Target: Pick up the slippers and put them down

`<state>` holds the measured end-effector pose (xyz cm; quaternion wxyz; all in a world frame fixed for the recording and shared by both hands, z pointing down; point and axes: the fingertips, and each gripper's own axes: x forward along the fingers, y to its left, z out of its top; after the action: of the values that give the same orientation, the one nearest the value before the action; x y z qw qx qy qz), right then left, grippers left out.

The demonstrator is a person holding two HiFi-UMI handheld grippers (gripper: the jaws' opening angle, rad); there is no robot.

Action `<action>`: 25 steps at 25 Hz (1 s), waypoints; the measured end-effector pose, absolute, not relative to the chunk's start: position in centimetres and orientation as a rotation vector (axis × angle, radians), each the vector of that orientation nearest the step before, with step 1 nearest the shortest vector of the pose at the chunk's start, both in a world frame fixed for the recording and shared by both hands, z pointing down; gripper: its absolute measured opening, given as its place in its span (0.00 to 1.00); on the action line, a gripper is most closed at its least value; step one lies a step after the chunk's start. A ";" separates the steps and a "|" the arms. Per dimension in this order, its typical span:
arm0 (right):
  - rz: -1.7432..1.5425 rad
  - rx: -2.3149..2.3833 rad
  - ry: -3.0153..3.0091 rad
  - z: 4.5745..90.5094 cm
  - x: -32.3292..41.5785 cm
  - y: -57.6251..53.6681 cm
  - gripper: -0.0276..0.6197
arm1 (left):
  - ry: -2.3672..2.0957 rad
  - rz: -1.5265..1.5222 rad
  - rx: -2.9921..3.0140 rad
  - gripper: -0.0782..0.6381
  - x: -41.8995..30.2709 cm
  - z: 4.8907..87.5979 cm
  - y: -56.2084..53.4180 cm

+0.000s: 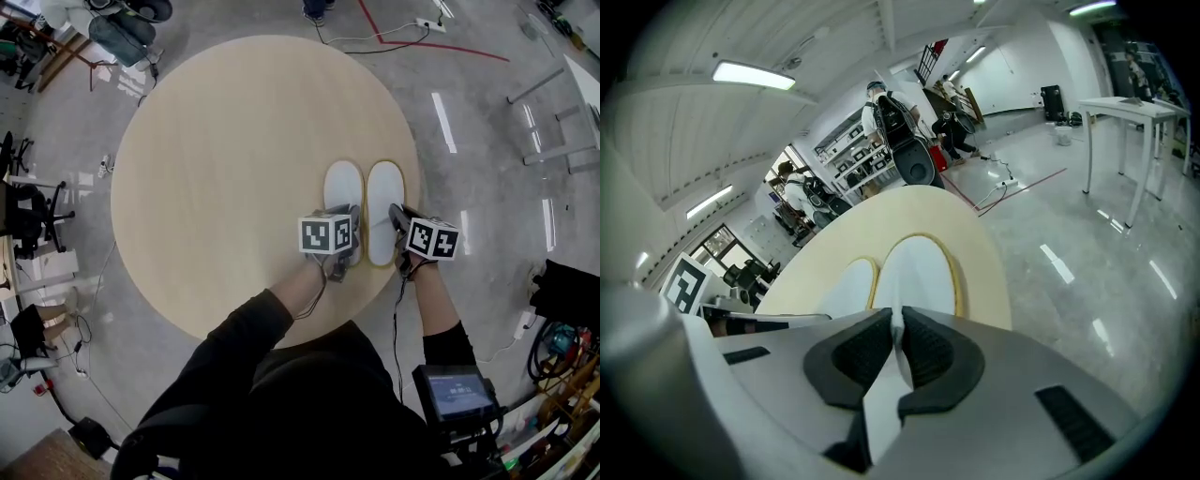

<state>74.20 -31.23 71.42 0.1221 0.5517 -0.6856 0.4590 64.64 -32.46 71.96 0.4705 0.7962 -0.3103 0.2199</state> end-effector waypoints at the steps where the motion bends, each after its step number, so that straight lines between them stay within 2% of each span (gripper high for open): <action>1: 1.334 1.608 -2.007 71.4 74.2 -31.2 0.09 | -0.757 0.548 1.957 0.15 64.8 72.0 -32.4; 4: 1.334 1.616 -2.022 71.6 74.1 -31.1 0.10 | -0.760 0.563 1.978 0.18 64.9 72.1 -32.4; 6: 1.323 1.630 -2.014 71.7 74.1 -31.2 0.25 | -0.765 0.563 1.985 0.36 65.0 72.0 -32.6; 8: 1.287 1.649 -2.001 71.4 74.2 -31.2 0.35 | -0.765 0.564 1.995 0.40 65.0 71.6 -32.8; 10: 1.234 1.680 -2.015 70.5 74.4 -31.1 0.37 | -0.767 0.563 2.009 0.40 64.8 71.1 -32.7; 19: 1.164 1.801 -2.269 62.6 72.6 -28.2 0.37 | -0.714 0.368 1.955 0.40 60.6 65.8 -28.3; 25: 1.070 1.690 -2.510 54.8 64.3 -26.3 0.13 | -0.619 0.116 1.961 0.40 54.3 57.5 -24.1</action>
<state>64.33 -26.27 54.83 -0.0340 0.5262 -0.7817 0.3330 54.31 -24.07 57.46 0.5150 0.8161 -0.2577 0.0484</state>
